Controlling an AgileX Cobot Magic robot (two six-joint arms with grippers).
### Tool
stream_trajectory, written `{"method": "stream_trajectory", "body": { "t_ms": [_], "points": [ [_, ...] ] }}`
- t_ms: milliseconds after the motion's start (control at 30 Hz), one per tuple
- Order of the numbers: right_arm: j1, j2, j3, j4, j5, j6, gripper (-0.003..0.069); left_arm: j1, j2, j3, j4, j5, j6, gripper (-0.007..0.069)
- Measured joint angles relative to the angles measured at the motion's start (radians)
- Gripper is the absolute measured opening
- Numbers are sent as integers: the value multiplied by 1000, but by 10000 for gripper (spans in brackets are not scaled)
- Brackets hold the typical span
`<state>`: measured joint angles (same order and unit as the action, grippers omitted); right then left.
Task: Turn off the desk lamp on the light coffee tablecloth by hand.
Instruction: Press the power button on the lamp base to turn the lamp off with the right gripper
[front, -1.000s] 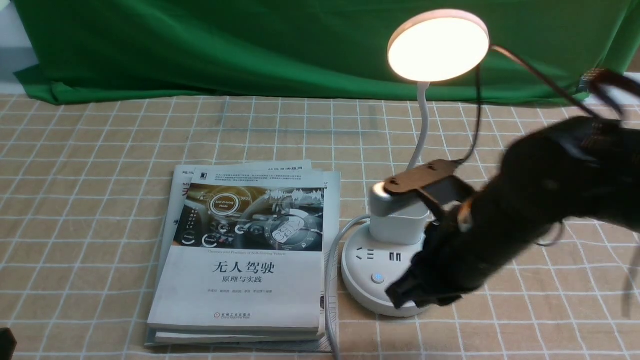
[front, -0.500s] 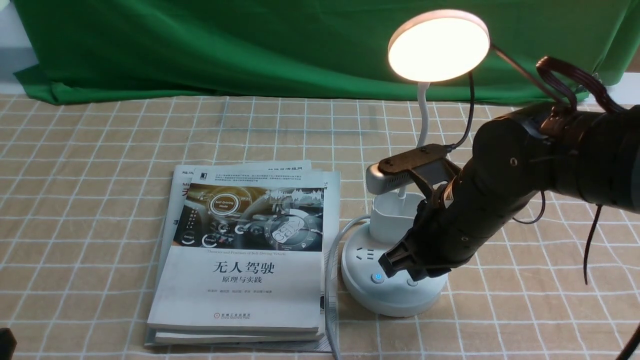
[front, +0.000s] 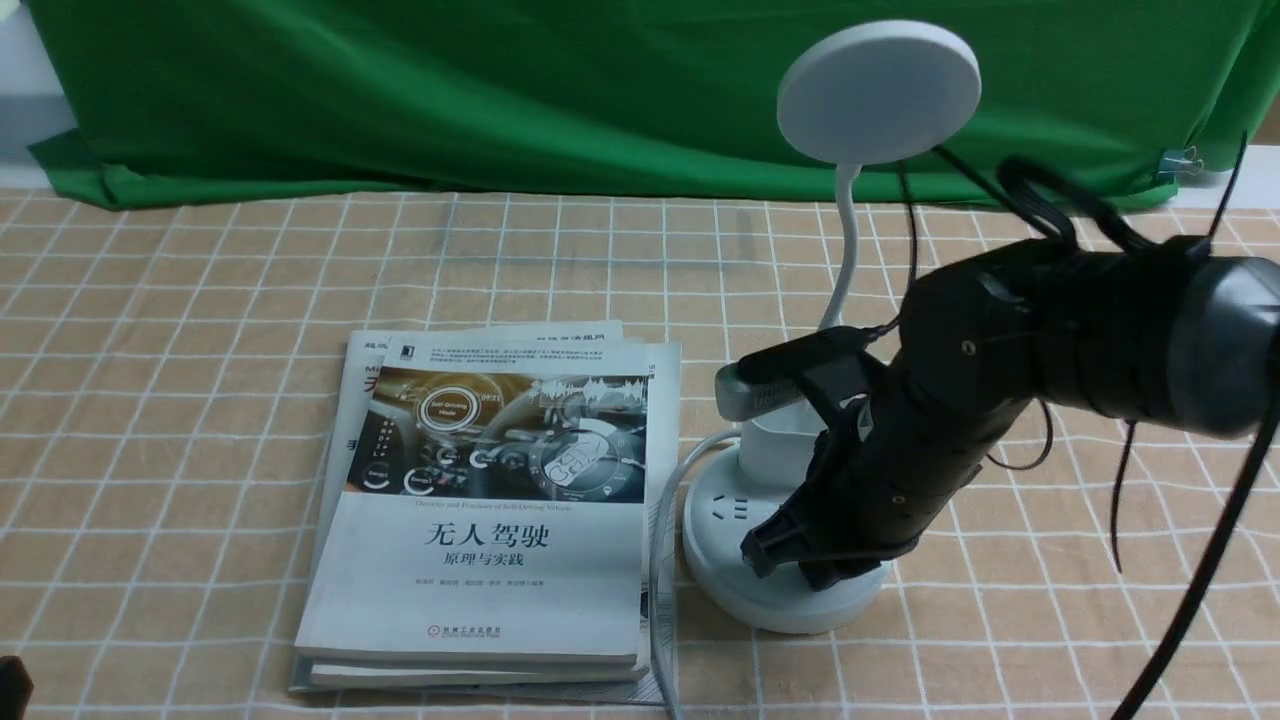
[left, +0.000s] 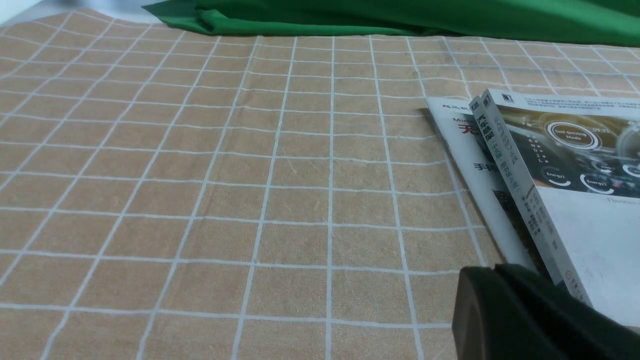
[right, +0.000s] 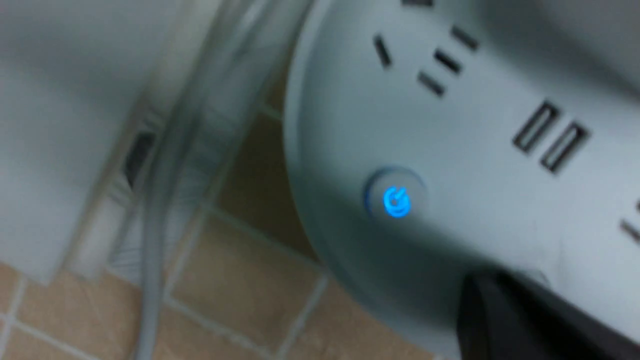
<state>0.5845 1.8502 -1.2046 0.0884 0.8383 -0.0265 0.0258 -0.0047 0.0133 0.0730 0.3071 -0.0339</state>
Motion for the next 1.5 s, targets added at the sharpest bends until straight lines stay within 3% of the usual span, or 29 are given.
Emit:
{"method": "stream_trajectory", "body": {
  "t_ms": [467,1067,1500],
  "points": [
    [-18,-104,7,-3,-20,-2,34,0,0,0,0,0,0,4],
    [-20,4,-5,-8,-29,-15,35,0,0,0,0,-1,0,4],
    [-20,-131,7,-8,-34,-18,35,0,0,0,0,-1,0,4]
  ]
}}
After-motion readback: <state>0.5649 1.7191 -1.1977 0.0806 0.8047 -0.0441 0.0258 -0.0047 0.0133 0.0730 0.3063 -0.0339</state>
